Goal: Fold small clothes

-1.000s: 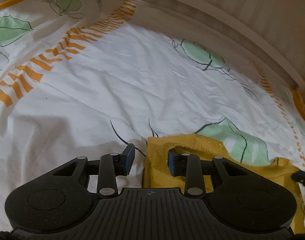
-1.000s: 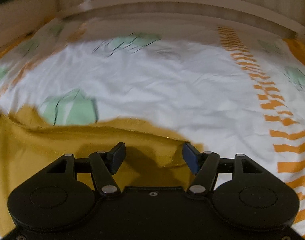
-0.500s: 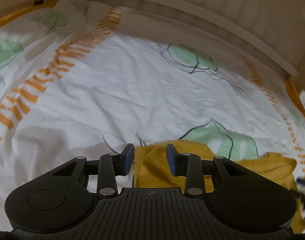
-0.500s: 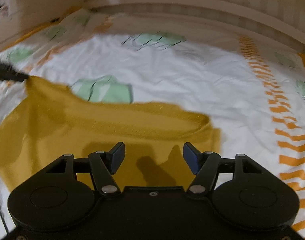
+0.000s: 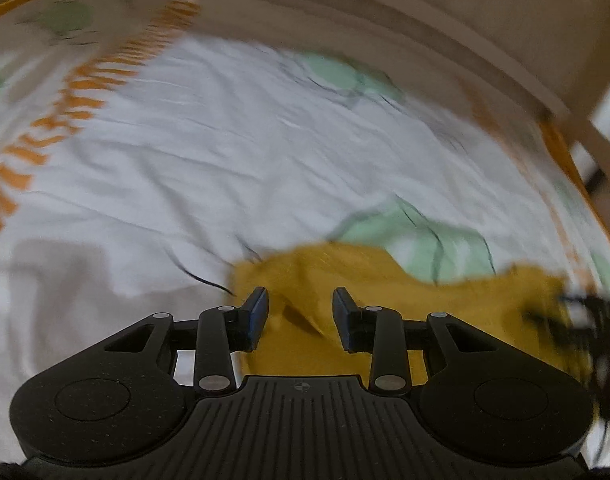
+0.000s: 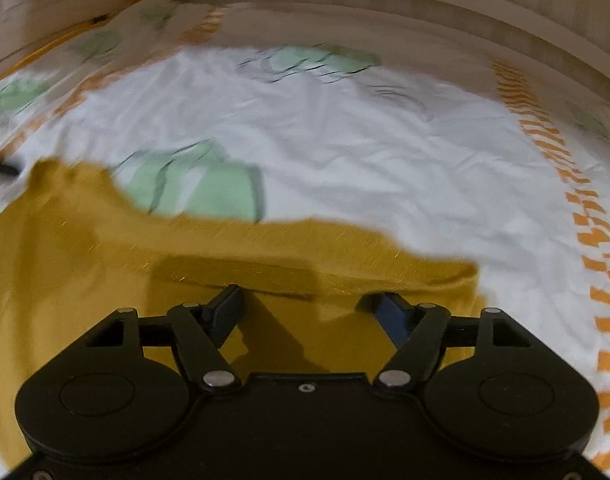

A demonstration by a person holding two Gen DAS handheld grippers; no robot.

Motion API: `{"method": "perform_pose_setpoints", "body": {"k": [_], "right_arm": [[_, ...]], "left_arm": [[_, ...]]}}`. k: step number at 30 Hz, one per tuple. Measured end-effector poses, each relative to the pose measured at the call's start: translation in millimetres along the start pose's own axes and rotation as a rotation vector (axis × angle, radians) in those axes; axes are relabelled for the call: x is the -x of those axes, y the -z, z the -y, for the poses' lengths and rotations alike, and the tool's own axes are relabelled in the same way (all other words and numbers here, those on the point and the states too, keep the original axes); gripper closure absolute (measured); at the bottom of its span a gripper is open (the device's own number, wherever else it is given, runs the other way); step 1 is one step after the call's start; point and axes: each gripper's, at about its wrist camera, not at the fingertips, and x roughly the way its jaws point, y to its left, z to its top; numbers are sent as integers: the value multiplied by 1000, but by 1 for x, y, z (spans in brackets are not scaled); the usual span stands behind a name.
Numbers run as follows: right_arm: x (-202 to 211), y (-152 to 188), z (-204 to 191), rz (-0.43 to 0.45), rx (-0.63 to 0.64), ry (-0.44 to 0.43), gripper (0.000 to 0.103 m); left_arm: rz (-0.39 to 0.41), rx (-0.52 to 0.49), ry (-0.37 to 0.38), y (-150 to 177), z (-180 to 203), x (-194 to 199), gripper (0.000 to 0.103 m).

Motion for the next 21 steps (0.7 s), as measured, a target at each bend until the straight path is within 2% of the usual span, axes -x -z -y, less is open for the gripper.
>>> {"method": "perform_pose_setpoints", "body": {"k": [5,9,11,16,19,21], "right_arm": [[-2,-9,32,58,-221,23,28],[16,0,33,86,-218,9,28],[23,6,29,87,-192,-8,28],[21,21,9,30,-90,-48,28],[9,23,-1,19,-27,-27,22],[2,17,-2,28,-34,-19,21]], "left_arm": [[-97,-153,143,14,30,-15,69],[-194,-234,275,31,43,-27,69],[-215,-253,253,39,47,-35,69],[-115,-169,136,36,45,-42,69],[-83,-167,72,34,50,-53,69],[-66,-186,43,30,54,-60,69]]}}
